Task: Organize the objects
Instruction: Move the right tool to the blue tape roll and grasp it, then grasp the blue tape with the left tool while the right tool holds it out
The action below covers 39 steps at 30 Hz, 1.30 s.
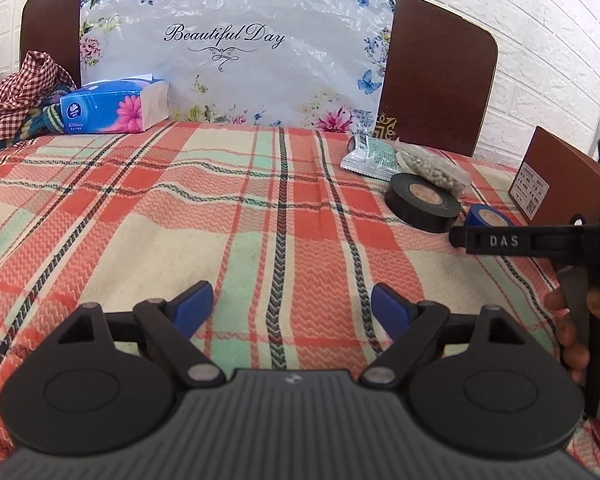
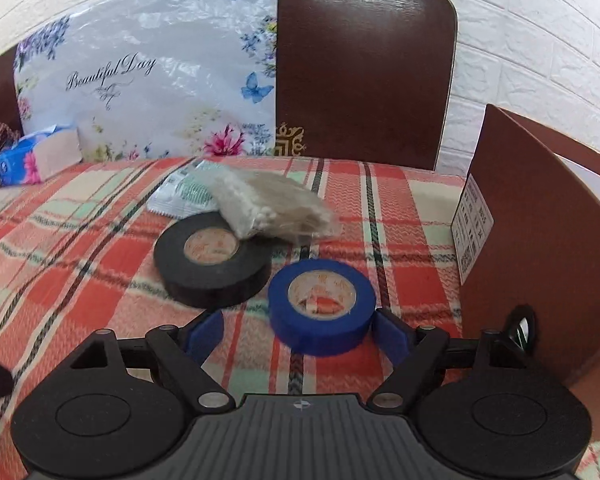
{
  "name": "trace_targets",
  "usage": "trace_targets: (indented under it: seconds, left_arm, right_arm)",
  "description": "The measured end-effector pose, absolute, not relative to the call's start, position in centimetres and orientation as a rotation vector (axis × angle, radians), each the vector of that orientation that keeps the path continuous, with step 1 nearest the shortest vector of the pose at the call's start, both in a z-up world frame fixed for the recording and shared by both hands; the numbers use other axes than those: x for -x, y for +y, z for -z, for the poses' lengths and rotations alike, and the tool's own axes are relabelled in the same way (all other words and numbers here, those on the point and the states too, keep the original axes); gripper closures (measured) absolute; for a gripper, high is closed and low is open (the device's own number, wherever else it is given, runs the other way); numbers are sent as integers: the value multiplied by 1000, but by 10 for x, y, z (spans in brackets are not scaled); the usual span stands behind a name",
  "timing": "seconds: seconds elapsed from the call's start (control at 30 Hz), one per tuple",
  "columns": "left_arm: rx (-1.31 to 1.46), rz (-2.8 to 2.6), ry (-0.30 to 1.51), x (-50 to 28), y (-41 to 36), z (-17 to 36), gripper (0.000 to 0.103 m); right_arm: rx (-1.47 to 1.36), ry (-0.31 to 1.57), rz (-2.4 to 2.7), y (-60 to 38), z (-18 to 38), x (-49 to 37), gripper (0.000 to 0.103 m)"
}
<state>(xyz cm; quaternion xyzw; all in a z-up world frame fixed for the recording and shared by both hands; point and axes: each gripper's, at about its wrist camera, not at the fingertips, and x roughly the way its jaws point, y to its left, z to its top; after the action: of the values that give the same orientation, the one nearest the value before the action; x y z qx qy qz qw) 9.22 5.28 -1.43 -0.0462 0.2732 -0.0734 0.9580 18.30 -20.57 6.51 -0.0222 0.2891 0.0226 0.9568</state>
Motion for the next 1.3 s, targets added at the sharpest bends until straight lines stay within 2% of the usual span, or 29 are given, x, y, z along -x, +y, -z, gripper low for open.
trace_targets:
  seconds: [0.1, 0.13, 0.17, 0.33, 0.63, 0.7, 0.77, 0.87, 1.0, 1.1, 1.23, 1.3]
  left_arm:
    - [97, 151, 555, -93, 53, 14, 15]
    - [97, 150, 555, -93, 53, 14, 15]
    - [97, 150, 555, -93, 53, 14, 15]
    - [95, 150, 556, -93, 53, 14, 15]
    - [53, 157, 569, -93, 46, 14, 13]
    - [6, 159, 589, -94, 40, 13, 13]
    - [-24, 190, 618, -89, 31, 7, 21]
    - [82, 349, 693, -79, 20, -13, 34]
    - [104, 531, 789, -72, -17, -30, 43]
    - [54, 583, 883, -75, -49, -24, 52]
    - [-18, 542, 916, -78, -72, -10, 55]
    - [-26, 542, 921, -76, -78, -10, 67]
  right_arm:
    - [24, 590, -67, -209, -64, -190, 27]
    - [22, 585, -61, -210, -65, -189, 43]
    - [16, 578, -55, -212, -66, -188, 46]
    - [33, 587, -99, -211, -67, -166, 46]
    - [78, 585, -224, -215, -64, -45, 45]
    - [71, 578, -210, -218, -63, -28, 39]
    - [58, 575, -210, -222, -63, -21, 38]
    - [37, 579, -214, -224, -61, -24, 38]
    - [41, 573, -219, -221, -58, -22, 35]
    - [17, 568, -226, -224, -57, -21, 35]
    - [-4, 563, -230, -226, -56, -20, 39]
    - [-23, 561, -241, -229, -55, -20, 45]
